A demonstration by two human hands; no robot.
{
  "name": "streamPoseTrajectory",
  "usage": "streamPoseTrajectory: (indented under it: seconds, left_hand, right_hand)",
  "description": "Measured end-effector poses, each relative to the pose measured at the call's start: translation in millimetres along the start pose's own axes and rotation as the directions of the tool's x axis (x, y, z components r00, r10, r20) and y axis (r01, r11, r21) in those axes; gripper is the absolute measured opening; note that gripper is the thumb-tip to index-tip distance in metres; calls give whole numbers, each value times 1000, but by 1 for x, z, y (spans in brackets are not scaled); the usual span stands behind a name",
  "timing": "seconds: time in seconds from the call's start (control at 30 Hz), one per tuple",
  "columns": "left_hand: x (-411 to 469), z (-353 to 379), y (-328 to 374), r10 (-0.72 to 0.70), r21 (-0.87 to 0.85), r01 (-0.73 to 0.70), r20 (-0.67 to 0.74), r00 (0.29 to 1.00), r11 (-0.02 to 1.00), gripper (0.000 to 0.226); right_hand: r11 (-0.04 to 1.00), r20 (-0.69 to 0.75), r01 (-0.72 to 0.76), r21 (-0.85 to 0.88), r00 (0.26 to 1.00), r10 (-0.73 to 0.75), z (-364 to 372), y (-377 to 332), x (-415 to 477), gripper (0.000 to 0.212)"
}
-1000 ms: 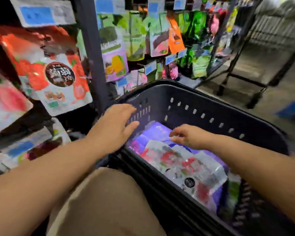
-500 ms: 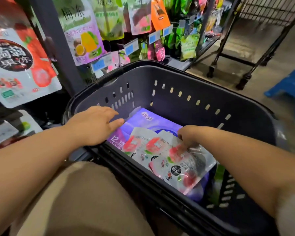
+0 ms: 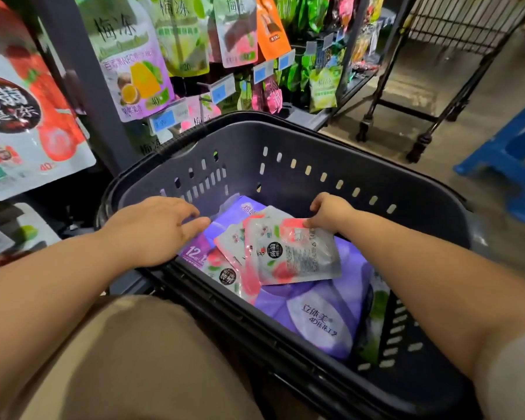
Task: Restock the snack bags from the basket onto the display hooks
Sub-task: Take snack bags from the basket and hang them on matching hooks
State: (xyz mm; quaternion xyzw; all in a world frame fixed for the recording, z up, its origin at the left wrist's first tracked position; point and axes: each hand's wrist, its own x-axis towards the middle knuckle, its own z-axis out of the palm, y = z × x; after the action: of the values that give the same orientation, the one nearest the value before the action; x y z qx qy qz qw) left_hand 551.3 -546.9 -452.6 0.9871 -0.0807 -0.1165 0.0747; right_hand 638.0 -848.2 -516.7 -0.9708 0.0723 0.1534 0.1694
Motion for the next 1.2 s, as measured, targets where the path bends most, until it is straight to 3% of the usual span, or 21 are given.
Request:
streamPoseTrajectory:
  seconds: [0.13, 0.23, 0.33, 0.43, 0.53, 0.67, 0.77, 0.9, 0.97, 1.0, 1.03, 1.1, 1.13, 1.2]
  left_hand:
    - [-3, -2, 2, -8, -17, 8, -3, 1000, 1000, 45]
    - [-4, -2, 3, -4, -18, 4, -5, 1000, 1000, 45]
    - [-5, -2, 4, 6, -14, -6, -8, 1000, 1000, 44]
    - [-4, -1, 4, 8, -20, -9, -3, 1000, 1000, 43]
    - [-4, -1, 4, 11, -18, -11, 0, 1000, 1000, 43]
    - [-6, -2, 6, 18, -17, -18, 0, 1000, 1000, 43]
    - [-7, -3, 7, 19, -13, -19, 6, 1000, 1000, 43]
    - [-9, -4, 7, 9, -23, -8, 23, 1000, 1000, 44]
    - [-9, -4, 8, 3, -22, -2, 20, 1000, 1000, 47]
    - [-9, -4, 8, -5, -19, 6, 17, 1000, 1000, 51]
    - [-8, -4, 8, -16, -15, 16, 19, 1000, 1000, 56]
    - [-8, -4, 8, -24, -18, 24, 37, 999, 1000, 71]
    - [-8, -5, 8, -25, -26, 26, 45, 999, 999, 76]
    - [-8, -7, 11, -29, -60, 33, 57, 998, 998, 78]
  right_hand:
    - [1000, -82, -20, -10, 996, 19, 22, 8, 8, 31]
    - [996, -39, 62, -65, 997, -64, 27, 3, 3, 26]
    - [874, 184, 311, -373, 948, -259, 30, -6, -13, 60]
    - [758, 438, 472, -450, 856, -273, 46, -3, -24, 106]
    - [699, 457, 507, -505, 844, -282, 60, 8, -23, 123]
    - [679, 419, 534, -504, 838, -349, 63, 9, -20, 110]
    - [690, 367, 553, -468, 831, -418, 62, 9, -21, 69]
    - [870, 293, 426, -249, 889, -351, 48, 1, -20, 41]
    - [952, 197, 306, 18, 932, -304, 36, -3, -14, 26]
    - [942, 171, 241, 233, 944, -284, 28, -6, -13, 18]
    - [860, 158, 182, 477, 945, -287, 21, -10, -15, 18]
    - [542, 156, 56, 838, 928, -338, 8, -22, -23, 27]
    - [392, 151, 13, 920, 911, -384, 3, -30, -29, 33]
    - [211, 151, -59, 976, 880, -451, -3, -48, -45, 44]
